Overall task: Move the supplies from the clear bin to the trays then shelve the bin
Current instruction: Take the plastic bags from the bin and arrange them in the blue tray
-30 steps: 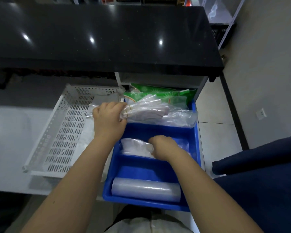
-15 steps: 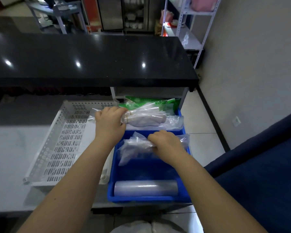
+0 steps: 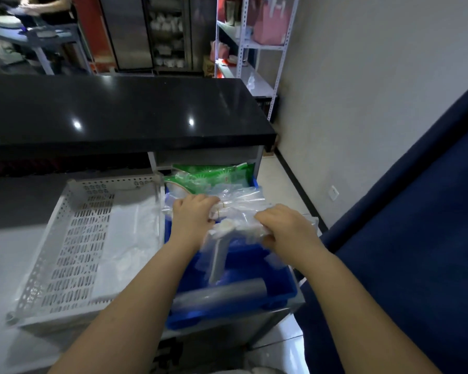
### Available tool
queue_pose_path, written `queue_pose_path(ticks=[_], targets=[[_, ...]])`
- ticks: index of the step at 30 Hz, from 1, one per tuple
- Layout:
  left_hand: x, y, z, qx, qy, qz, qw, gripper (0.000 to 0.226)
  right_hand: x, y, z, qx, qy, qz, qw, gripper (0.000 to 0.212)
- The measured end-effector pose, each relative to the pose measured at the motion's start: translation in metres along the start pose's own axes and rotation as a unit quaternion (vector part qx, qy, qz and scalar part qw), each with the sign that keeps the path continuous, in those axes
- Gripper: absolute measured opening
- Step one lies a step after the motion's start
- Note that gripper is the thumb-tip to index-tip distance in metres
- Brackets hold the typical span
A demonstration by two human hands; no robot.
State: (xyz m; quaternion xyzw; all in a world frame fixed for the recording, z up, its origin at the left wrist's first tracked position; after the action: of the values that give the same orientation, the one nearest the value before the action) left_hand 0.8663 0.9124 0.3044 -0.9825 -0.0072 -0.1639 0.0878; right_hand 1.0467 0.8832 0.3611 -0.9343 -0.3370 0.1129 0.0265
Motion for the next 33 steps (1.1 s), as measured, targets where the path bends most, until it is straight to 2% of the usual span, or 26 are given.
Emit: queue_pose_path(ticks=[5, 9, 12, 17, 22, 28, 31, 33], targets=[[-0.002, 0.012, 0.014, -0.003, 0.004, 0.012, 1.0, 0.051, 0.016, 0.006, -0.012, 0.02, -0.021, 0.041, 0.999, 0.012], [0.0, 0.017, 0.022, 0.002, -0.003, 0.013, 1.0, 0.047, 0.028, 0.01, -0.018, 0.034, 0.024, 0.058, 0.997, 0.013], [0.002, 0.019, 0.029, -0.008, 0.004, 0.019, 1.0, 0.041, 0.038, 0.015, -0.012, 0.018, 0.051, 0.091, 0.994, 0.011], [0.006, 0.023, 0.034, -0.032, 0.008, 0.01, 0.999, 0.04, 0.048, 0.025, 0.004, -0.007, 0.03, 0.128, 0.991, 0.013], [-0.007, 0.021, 0.043, -0.132, 0.036, -0.006, 0.991, 0.032, 0.054, 0.024, 0.009, -0.006, 0.016, 0.142, 0.99, 0.019], [-0.016, 0.012, 0.067, -0.236, 0.066, -0.016, 0.969, 0.043, 0.05, 0.013, 0.019, -0.029, 0.013, 0.122, 0.992, 0.015], [-0.019, 0.006, 0.059, -0.166, -0.023, 0.014, 0.986, 0.05, 0.046, 0.005, 0.024, -0.039, 0.024, 0.102, 0.994, 0.019], [-0.025, 0.006, 0.046, -0.1, -0.035, 0.012, 0.994, 0.051, 0.043, -0.002, 0.024, -0.038, 0.033, 0.091, 0.995, 0.025]])
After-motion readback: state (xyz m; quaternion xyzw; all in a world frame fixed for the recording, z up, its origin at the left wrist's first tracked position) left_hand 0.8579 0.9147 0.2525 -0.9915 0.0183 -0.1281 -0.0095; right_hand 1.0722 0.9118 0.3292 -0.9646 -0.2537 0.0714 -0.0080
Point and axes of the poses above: each hand's wrist, its own y-axis away from the middle knuckle, its own z-axis out of the palm, x = y × z, the point moved 7 cm from there along -y, towards the middle knuckle, and after that the axes turned 4 degrees about -x, right-handed, at the moved point
